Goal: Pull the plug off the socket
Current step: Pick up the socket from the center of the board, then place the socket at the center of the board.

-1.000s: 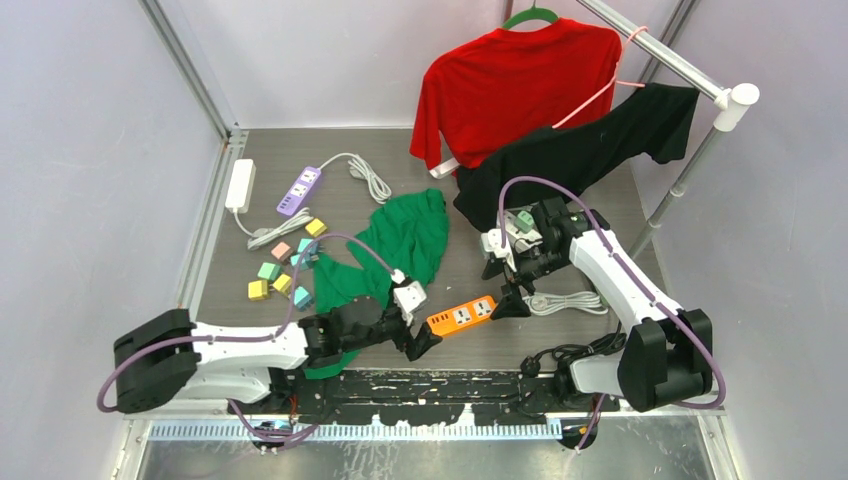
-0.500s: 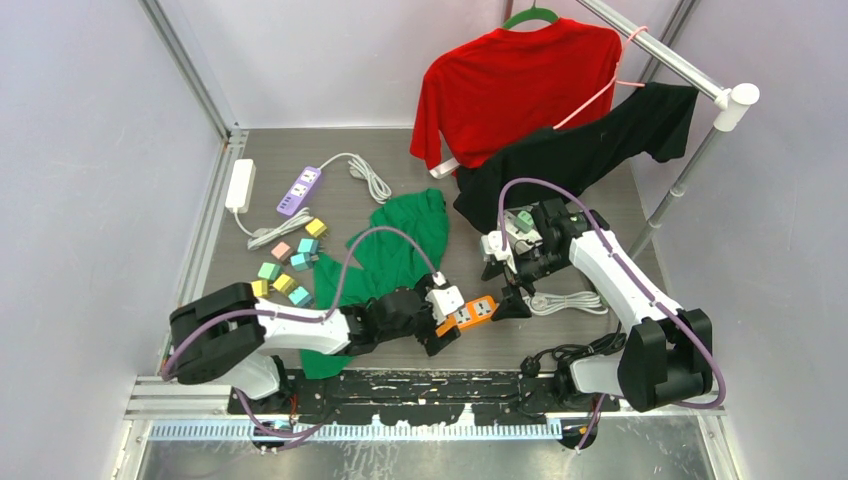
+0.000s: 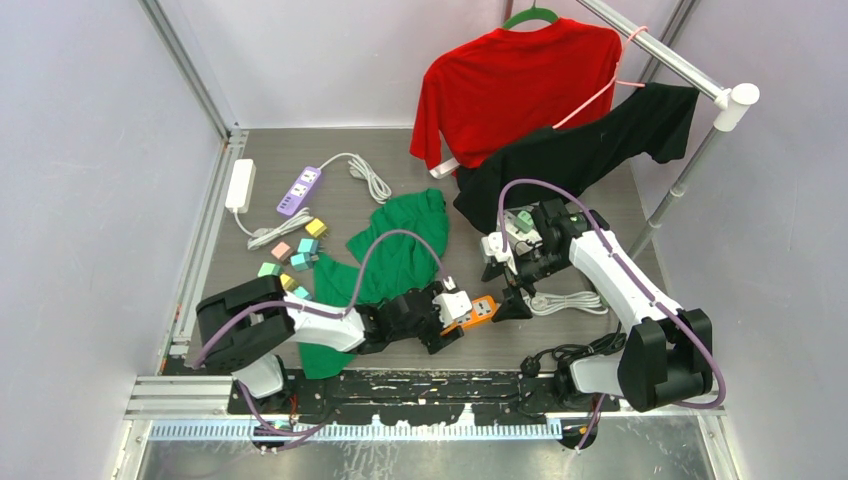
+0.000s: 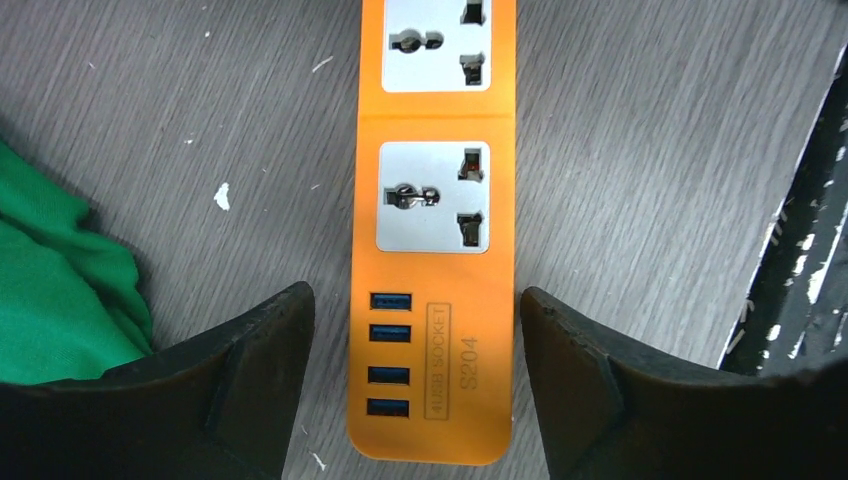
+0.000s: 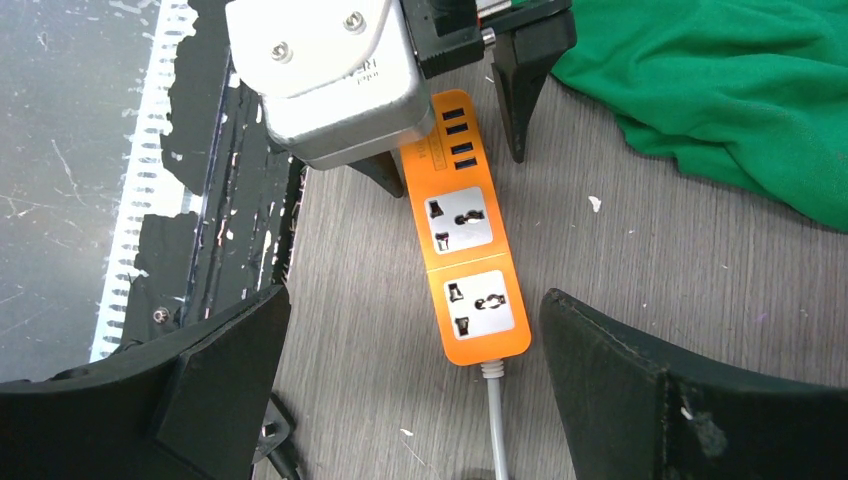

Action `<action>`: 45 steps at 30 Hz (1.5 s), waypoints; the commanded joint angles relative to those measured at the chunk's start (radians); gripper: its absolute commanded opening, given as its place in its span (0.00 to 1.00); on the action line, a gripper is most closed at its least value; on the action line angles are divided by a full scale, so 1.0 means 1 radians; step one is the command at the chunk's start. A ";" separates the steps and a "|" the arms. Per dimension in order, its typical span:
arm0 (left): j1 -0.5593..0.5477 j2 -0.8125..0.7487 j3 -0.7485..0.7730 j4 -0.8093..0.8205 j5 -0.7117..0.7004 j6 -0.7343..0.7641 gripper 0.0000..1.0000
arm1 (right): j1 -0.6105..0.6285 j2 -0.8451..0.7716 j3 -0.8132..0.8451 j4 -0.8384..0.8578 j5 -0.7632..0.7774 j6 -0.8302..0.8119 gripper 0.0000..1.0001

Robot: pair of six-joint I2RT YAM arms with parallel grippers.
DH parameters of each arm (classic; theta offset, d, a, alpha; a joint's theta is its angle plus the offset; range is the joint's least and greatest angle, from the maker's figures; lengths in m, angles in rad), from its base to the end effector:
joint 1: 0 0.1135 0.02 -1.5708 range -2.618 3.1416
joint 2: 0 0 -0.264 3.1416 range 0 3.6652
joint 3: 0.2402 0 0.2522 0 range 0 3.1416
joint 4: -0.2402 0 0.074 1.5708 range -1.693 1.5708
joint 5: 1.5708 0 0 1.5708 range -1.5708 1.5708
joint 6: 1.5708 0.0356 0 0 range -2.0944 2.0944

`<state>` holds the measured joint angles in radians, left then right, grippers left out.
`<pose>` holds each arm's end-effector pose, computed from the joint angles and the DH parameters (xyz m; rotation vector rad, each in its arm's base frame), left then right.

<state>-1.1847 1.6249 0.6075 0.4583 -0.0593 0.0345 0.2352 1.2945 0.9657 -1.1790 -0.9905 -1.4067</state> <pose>0.1175 -0.2835 0.1421 1.2250 1.8170 -0.6056 0.1925 0.0767 0.2518 -1.7478 1.5731 1.0173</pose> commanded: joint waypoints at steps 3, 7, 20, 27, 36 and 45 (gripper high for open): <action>-0.003 0.024 0.032 0.052 -0.030 -0.001 0.61 | -0.003 -0.013 0.000 -0.020 -0.031 -0.031 1.00; -0.003 0.004 0.024 0.052 -0.030 -0.010 0.24 | -0.002 -0.014 0.001 -0.022 -0.031 -0.033 1.00; -0.003 -0.406 -0.131 -0.059 -0.120 -0.070 0.00 | -0.009 -0.027 0.005 -0.031 -0.031 -0.044 1.00; 0.001 -0.686 -0.143 -0.277 -0.300 -0.043 0.00 | -0.018 -0.037 0.009 -0.034 -0.045 -0.044 1.00; 0.067 -0.954 -0.072 -0.396 -0.385 0.003 0.00 | -0.024 -0.029 0.008 -0.033 -0.051 -0.043 1.00; 0.344 -0.907 0.074 -0.437 -0.265 -0.054 0.00 | -0.025 -0.023 0.007 -0.032 -0.053 -0.042 1.00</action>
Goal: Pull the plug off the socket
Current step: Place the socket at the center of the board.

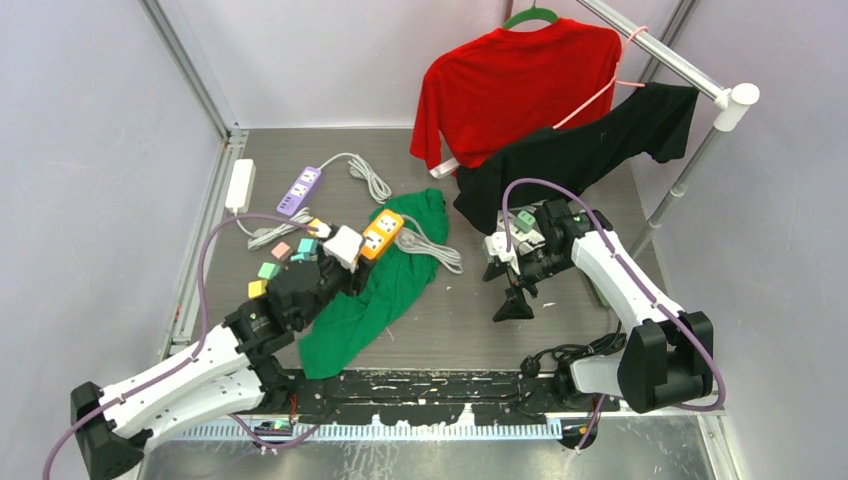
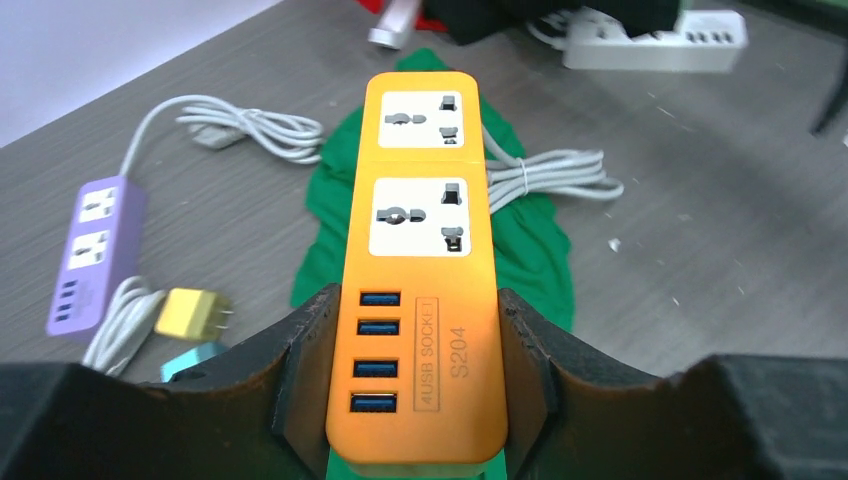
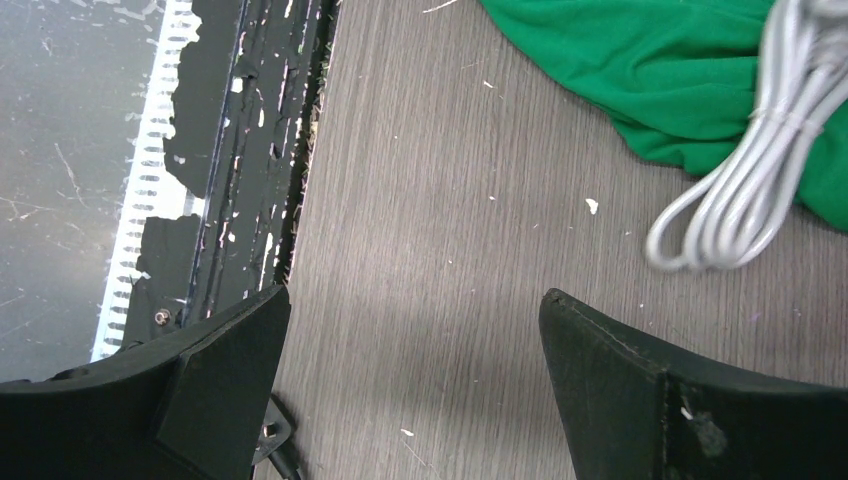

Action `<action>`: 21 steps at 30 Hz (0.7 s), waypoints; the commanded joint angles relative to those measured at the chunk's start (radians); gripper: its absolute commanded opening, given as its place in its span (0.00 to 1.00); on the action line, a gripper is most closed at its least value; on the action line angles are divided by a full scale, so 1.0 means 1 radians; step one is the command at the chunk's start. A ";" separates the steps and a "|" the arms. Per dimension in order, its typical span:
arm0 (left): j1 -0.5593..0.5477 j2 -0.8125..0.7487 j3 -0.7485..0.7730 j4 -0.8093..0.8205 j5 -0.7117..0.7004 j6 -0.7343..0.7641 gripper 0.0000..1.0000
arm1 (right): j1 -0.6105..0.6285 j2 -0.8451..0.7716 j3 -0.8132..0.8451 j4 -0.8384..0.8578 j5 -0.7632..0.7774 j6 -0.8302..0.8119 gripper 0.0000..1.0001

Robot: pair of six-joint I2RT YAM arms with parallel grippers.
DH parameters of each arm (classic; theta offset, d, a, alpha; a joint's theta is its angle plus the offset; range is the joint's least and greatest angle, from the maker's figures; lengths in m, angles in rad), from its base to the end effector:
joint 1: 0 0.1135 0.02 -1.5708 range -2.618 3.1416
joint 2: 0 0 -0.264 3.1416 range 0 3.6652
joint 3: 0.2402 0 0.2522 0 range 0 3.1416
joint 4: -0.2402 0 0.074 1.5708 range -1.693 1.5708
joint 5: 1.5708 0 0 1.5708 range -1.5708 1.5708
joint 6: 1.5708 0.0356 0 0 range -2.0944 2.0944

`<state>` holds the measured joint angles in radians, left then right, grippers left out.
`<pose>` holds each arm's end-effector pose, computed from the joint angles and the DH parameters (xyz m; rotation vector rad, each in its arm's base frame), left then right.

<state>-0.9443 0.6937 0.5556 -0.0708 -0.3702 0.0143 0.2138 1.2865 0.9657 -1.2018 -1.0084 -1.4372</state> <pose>0.1117 -0.1324 0.2858 0.5741 1.6829 -0.3445 0.1908 0.0722 0.2537 -1.7331 1.5572 1.0201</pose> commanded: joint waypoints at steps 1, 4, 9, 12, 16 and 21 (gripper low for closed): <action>0.141 0.044 0.153 0.093 0.056 -0.046 0.00 | -0.003 -0.015 0.006 -0.009 -0.035 -0.012 1.00; 0.301 0.108 0.217 0.137 0.108 -0.120 0.00 | -0.004 -0.012 0.006 -0.009 -0.035 -0.012 1.00; 0.532 0.254 0.340 0.213 0.204 -0.268 0.00 | -0.004 -0.011 0.003 -0.010 -0.044 -0.012 1.00; 0.617 0.346 0.416 0.245 0.233 -0.313 0.00 | -0.004 -0.011 0.002 -0.013 -0.048 -0.012 1.00; 0.683 0.471 0.465 0.272 0.218 -0.330 0.00 | -0.004 -0.016 0.003 -0.017 -0.051 -0.019 1.00; 0.724 0.622 0.403 0.318 0.242 -0.373 0.00 | -0.004 -0.021 0.001 -0.022 -0.052 -0.025 1.00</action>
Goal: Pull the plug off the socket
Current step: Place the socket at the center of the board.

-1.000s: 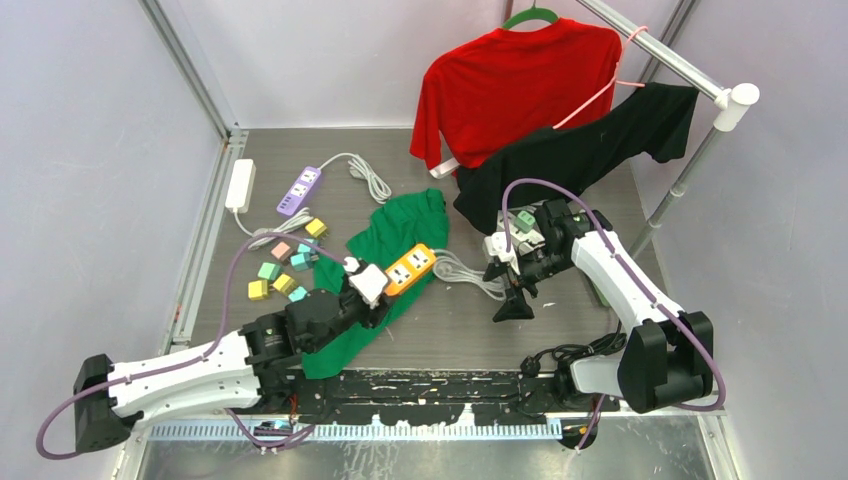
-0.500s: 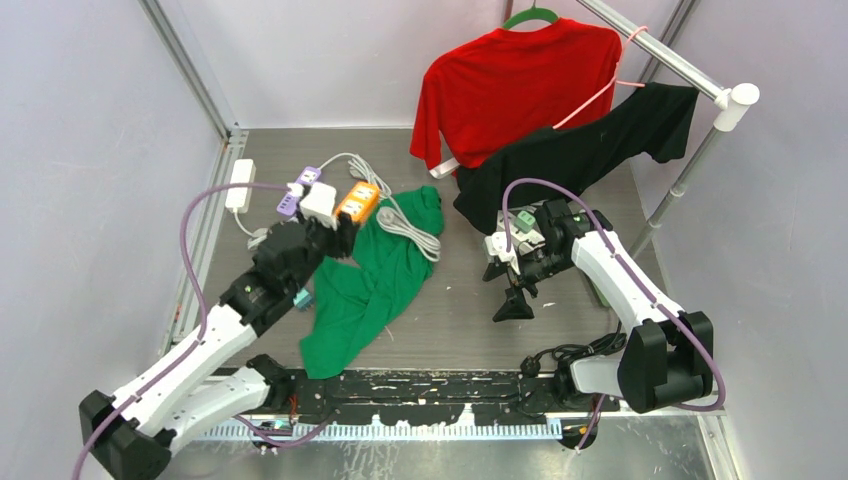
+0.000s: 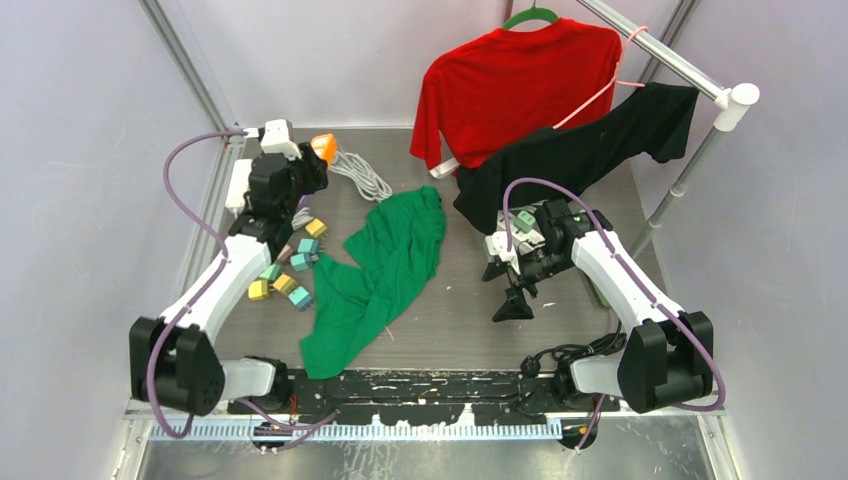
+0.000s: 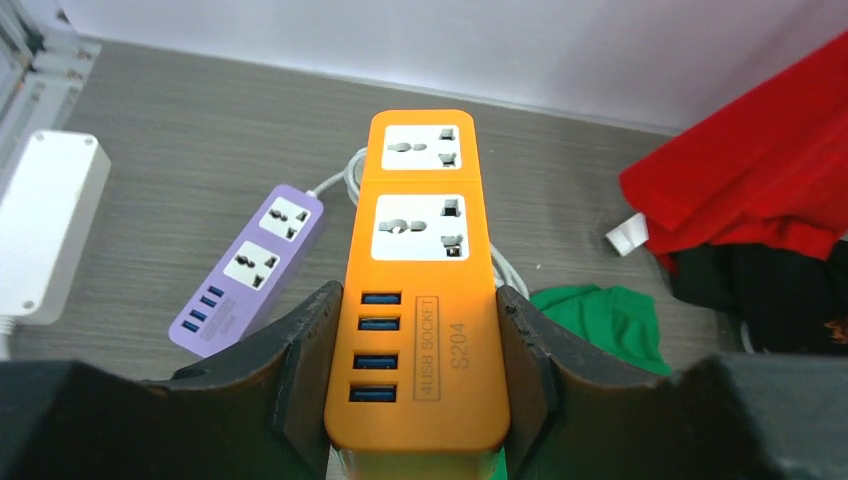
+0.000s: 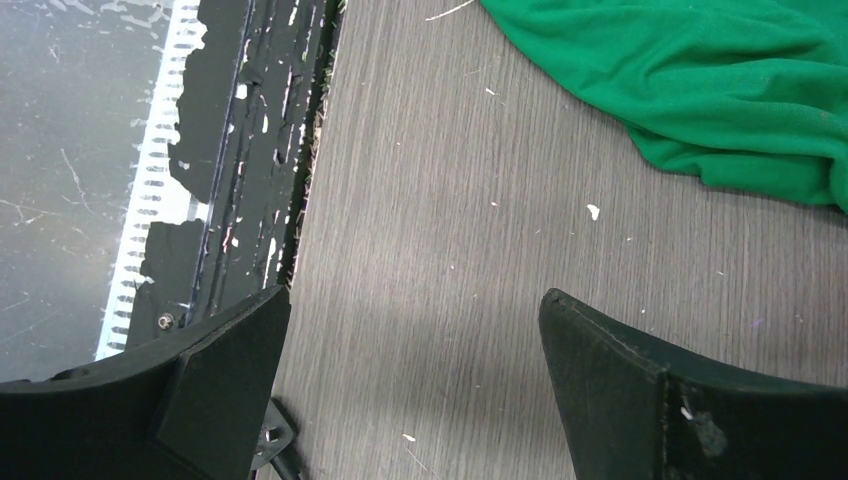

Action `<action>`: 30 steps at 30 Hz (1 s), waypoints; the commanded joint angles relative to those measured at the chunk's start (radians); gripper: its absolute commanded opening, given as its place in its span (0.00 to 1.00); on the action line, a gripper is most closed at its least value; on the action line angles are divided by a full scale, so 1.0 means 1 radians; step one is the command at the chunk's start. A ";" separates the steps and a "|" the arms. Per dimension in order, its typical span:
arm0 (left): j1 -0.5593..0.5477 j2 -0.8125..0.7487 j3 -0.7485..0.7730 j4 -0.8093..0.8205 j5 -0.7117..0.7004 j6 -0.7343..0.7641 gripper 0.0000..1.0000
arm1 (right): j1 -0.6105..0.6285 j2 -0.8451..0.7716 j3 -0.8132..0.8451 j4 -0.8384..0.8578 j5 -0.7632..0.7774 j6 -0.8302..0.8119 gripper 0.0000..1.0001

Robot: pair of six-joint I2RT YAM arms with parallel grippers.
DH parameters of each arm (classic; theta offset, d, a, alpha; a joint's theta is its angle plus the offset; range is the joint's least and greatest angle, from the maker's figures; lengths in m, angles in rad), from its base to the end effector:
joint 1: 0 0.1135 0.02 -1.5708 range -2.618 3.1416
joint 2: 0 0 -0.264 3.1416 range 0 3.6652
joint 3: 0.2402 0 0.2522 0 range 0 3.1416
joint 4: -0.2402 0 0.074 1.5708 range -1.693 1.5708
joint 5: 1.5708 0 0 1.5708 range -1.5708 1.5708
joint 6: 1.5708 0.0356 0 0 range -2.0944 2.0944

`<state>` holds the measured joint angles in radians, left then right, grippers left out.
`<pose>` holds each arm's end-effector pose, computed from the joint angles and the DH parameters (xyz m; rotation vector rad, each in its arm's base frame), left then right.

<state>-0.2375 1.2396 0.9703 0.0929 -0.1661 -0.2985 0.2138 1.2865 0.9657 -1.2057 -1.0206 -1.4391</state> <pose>0.2868 -0.0634 0.3367 -0.1750 1.7424 -0.2472 0.1904 0.0724 0.2541 -1.7256 1.5504 1.0327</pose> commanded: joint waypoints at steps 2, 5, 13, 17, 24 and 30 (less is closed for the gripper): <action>0.020 0.136 -0.032 0.160 0.048 -0.063 0.00 | -0.004 -0.020 0.001 -0.018 -0.040 -0.025 1.00; 0.021 0.246 -0.017 0.111 0.036 -0.087 0.00 | -0.004 -0.015 0.001 -0.020 -0.041 -0.029 1.00; 0.030 0.416 0.007 0.075 0.030 -0.120 0.00 | -0.004 -0.006 0.000 -0.023 -0.039 -0.034 1.00; 0.029 0.510 0.086 -0.039 0.060 -0.132 0.02 | -0.004 0.001 -0.001 -0.024 -0.037 -0.034 1.00; 0.030 0.567 0.132 -0.102 0.075 -0.174 0.47 | -0.005 0.001 -0.001 -0.024 -0.034 -0.035 1.00; 0.030 0.545 0.224 -0.240 0.059 -0.216 0.83 | -0.004 0.003 -0.002 -0.023 -0.028 -0.036 1.00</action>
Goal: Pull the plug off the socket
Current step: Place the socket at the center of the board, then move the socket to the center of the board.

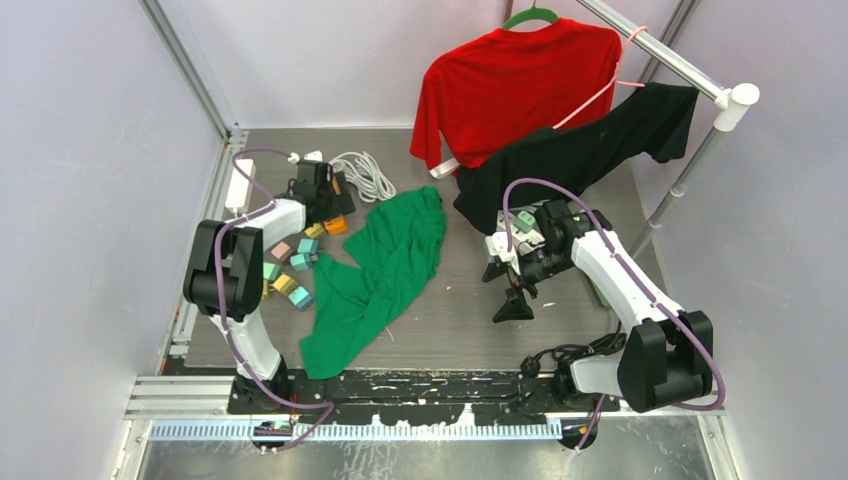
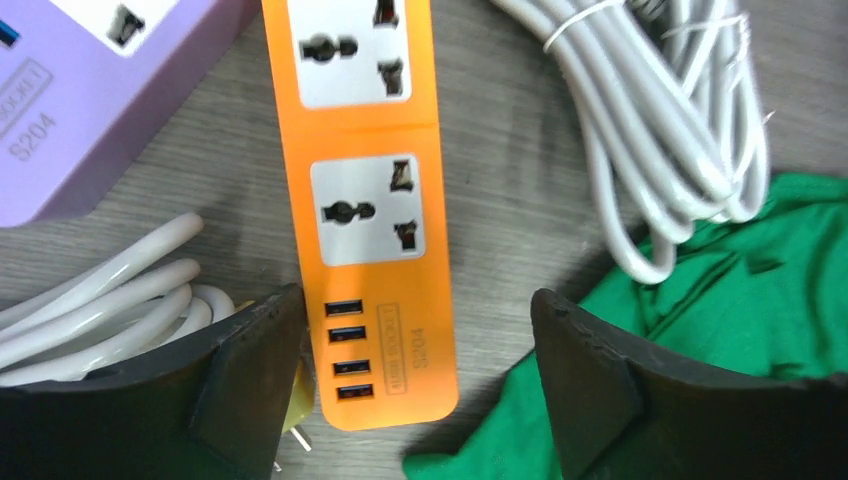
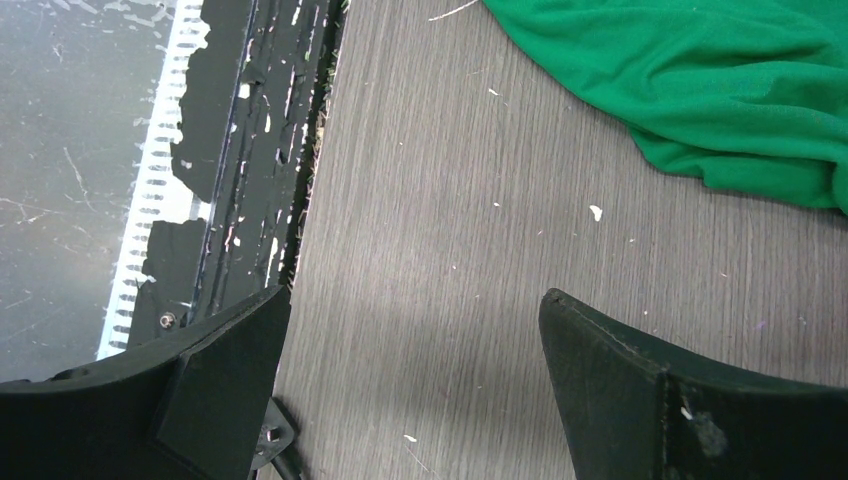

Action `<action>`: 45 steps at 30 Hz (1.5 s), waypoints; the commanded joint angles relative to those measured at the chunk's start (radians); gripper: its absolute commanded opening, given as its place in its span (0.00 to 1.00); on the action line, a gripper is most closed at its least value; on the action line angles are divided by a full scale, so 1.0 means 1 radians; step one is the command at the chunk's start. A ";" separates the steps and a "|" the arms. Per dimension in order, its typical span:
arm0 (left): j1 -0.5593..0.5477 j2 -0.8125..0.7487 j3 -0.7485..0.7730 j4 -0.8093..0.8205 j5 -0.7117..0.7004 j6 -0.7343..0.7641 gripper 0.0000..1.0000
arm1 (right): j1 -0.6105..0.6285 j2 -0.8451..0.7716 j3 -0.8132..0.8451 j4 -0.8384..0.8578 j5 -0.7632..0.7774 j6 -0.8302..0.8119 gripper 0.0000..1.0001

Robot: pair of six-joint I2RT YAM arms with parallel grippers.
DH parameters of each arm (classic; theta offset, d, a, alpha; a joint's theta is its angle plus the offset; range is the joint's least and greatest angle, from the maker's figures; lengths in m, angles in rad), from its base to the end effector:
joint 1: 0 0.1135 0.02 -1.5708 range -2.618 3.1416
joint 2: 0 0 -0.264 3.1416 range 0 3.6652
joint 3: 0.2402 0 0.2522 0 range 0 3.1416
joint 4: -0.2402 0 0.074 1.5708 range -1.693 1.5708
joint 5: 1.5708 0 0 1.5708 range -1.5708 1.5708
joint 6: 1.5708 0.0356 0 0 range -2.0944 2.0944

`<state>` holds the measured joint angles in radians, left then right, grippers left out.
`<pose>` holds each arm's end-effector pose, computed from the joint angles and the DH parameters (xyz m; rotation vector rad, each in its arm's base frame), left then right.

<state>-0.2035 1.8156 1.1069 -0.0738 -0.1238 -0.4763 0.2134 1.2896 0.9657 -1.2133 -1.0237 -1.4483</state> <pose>0.3795 -0.0738 0.1787 -0.3800 2.3227 -0.1888 0.1902 0.0723 0.2536 -1.7275 1.5476 1.0398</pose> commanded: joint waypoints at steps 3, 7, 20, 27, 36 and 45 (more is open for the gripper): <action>-0.003 -0.059 0.135 -0.159 0.018 -0.068 0.93 | -0.004 -0.001 0.000 -0.017 -0.021 -0.026 1.00; -0.004 -0.135 0.160 -0.220 0.069 -0.105 0.97 | -0.013 -0.006 0.007 -0.020 -0.011 -0.026 1.00; -0.069 -0.464 0.373 -0.340 0.485 -0.108 1.00 | -0.270 -0.174 -0.029 0.358 0.057 0.512 1.00; -0.345 -0.625 0.325 -0.543 0.417 0.404 1.00 | -0.285 -0.221 -0.050 0.697 0.452 0.971 1.00; -0.347 -0.961 -0.194 -0.201 0.410 0.453 1.00 | -0.279 -0.092 -0.075 0.834 0.655 0.948 1.00; -0.347 -0.968 -0.205 -0.191 0.398 0.439 0.98 | -0.250 0.104 -0.102 1.046 0.634 0.932 1.00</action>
<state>-0.5507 0.8566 0.8722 -0.3557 0.2653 -0.0475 -0.0475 1.3354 0.8543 -0.3103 -0.4114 -0.5201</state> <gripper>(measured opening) 0.986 0.996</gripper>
